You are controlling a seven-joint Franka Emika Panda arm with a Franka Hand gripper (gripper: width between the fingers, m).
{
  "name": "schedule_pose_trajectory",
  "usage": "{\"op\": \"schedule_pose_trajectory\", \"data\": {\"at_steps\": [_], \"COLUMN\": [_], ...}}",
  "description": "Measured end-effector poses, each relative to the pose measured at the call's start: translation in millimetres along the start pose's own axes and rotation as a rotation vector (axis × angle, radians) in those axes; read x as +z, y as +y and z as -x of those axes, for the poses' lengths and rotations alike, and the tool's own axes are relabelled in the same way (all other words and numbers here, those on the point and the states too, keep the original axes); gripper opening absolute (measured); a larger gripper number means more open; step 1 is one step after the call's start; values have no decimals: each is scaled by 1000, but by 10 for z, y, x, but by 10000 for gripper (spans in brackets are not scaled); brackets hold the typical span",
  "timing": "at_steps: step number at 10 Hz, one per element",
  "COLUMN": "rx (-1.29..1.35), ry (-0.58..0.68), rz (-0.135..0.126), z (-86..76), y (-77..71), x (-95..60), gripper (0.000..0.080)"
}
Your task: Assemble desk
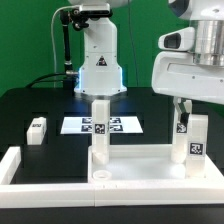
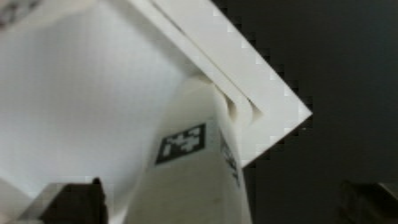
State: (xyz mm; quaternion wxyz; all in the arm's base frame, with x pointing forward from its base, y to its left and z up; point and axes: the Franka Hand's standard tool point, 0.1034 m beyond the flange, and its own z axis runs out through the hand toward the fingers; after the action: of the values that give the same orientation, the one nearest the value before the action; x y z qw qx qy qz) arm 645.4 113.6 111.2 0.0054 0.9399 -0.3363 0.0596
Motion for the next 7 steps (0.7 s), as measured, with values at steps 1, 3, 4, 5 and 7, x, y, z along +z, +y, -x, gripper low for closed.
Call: {"op": "schedule_pose_trajectory", "data": {"at_steps": [1, 3, 4, 5, 7], "rx": [-42, -2, 14, 83, 214], "ry": [12, 2, 0, -1, -2], "rz": [20, -1, 1, 0, 0], "z": [-173, -145, -151, -148, -143], "y": [233, 129, 149, 146, 145], "x": [169, 144, 160, 163, 168], "gripper": [648, 618, 618, 445, 286]}}
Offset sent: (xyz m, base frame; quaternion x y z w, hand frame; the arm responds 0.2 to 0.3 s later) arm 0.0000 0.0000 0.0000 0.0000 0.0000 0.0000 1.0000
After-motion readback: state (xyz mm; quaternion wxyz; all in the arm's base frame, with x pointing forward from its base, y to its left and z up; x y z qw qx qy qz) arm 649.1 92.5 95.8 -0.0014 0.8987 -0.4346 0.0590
